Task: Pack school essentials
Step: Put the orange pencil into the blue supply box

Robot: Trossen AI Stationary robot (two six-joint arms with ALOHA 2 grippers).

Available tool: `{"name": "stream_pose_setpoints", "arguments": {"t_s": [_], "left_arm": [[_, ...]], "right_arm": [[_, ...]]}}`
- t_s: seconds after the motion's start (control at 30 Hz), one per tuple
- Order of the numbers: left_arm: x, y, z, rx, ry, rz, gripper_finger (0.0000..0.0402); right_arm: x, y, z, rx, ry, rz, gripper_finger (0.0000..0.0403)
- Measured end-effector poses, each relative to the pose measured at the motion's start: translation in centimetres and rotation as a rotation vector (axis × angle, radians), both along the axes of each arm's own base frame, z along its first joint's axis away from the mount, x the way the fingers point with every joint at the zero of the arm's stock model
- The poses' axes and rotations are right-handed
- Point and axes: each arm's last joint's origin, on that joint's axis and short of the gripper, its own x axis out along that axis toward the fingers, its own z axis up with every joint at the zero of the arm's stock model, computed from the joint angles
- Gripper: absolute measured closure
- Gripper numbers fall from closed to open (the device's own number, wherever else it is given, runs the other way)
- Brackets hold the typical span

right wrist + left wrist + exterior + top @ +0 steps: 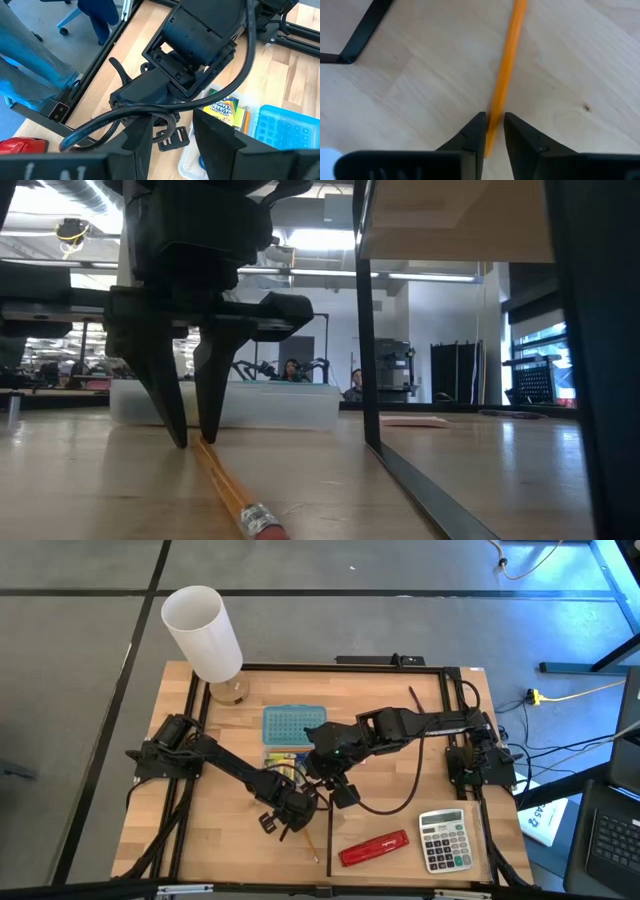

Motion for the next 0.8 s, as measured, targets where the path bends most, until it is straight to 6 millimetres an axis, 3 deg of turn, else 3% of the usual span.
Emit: {"name": "stream_pose_setpoints", "arguments": {"t_s": [0.37, 0.63, 0.8], "left_arm": [[-0.04, -0.17, -0.12, 0.002, 0.004, -0.003, 0.0345], [-0.11, -0.17, -0.17, 0.002, 0.012, 0.001, 0.0384], [-0.13, -0.16, -0.21, 0.003, 0.013, 0.001, 0.0387]], "right_arm": [[0.0, 0.0, 0.0, 0.0, -0.001, 0.001, 0.0261], [0.01, 0.0, 0.01, 0.001, -0.002, 0.0, 0.0261], [0.01, 0.0, 0.01, 0.0, -0.002, 0.0, 0.0261]]}}
